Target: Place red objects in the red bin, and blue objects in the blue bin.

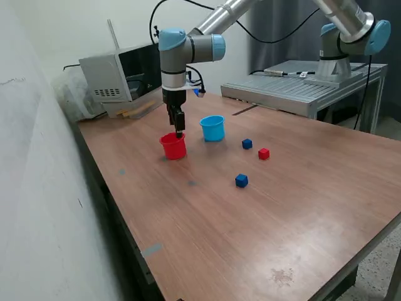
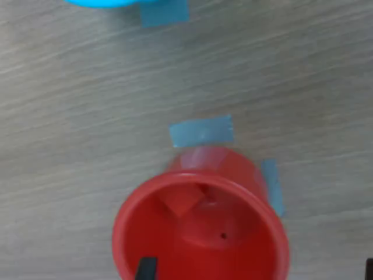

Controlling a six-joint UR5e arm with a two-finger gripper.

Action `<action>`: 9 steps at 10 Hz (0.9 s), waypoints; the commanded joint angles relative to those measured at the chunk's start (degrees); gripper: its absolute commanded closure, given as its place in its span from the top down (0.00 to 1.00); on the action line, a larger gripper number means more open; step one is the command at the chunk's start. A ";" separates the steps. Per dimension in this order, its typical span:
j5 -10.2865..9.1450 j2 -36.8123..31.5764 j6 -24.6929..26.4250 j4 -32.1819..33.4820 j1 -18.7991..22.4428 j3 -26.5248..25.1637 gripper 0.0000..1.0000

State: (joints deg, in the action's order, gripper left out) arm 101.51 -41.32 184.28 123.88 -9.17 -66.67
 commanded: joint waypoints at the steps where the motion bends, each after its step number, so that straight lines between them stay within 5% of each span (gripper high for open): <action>1: 0.00 -6.44 -0.06 -0.66 2.22 -1.09 1.00; 5: -0.17 -17.64 3.43 -0.84 9.59 -18.11 1.00; 8: -0.35 -17.83 7.04 0.22 15.74 -21.75 1.00; 9: -2.70 -17.83 7.41 0.22 18.20 -21.31 1.00</action>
State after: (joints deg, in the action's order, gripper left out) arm 100.99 -58.14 189.03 123.68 3.26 -85.53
